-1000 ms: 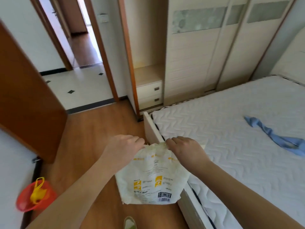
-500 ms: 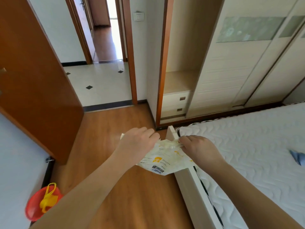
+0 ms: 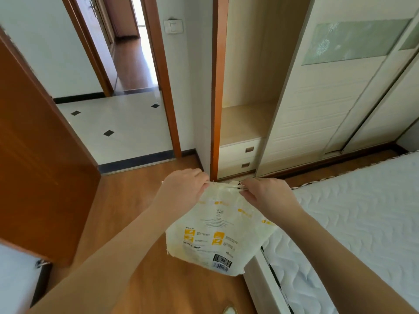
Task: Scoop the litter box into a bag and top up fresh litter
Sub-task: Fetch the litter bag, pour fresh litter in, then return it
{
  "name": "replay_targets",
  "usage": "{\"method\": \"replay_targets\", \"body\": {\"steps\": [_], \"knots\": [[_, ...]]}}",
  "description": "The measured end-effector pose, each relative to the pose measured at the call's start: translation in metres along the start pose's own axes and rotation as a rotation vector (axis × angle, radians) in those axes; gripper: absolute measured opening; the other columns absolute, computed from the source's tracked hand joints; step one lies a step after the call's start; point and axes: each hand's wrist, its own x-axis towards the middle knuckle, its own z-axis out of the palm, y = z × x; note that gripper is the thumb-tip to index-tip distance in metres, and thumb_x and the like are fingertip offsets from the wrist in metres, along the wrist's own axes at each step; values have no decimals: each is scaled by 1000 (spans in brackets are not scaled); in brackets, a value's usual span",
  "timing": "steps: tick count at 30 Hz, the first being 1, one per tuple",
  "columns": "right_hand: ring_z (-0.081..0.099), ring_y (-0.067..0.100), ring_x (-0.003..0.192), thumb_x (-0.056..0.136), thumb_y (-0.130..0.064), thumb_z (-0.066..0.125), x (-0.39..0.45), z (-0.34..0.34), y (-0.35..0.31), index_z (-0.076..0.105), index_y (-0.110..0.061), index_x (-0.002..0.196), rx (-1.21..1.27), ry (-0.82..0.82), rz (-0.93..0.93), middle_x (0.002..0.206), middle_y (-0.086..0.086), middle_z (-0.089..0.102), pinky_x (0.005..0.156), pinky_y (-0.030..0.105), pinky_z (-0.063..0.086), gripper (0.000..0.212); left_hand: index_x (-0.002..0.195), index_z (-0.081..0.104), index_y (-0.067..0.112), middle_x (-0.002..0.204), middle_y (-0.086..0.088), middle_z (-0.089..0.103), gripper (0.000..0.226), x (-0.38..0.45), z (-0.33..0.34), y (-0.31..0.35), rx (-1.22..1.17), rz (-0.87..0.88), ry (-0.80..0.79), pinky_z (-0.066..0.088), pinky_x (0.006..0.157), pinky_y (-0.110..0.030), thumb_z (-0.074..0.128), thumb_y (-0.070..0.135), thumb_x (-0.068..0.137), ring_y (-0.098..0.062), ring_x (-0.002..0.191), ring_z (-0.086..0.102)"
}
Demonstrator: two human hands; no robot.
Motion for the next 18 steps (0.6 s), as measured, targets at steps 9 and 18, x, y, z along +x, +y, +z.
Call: {"method": "replay_targets", "body": {"steps": [9,18], "knots": [[61,22,65,95,-35,52,103,36,57,66,-18,100,77,-201,93,73,-1,66,58,28,42,22,105,63,25,98,11,62,22,115,45,-70,-94,-59,-167,35,67,-20,43,35,101,-6,84,55],[62,22,70,97,-40,46,219,93,105,57,-22,101,-73,-244,244,78,-3,64,56,28,35,23,101,65,20,93,8,63,17,238,104,-171,-185,155,-117,45,68,-28,50,29,99,-13,83,58]]}}
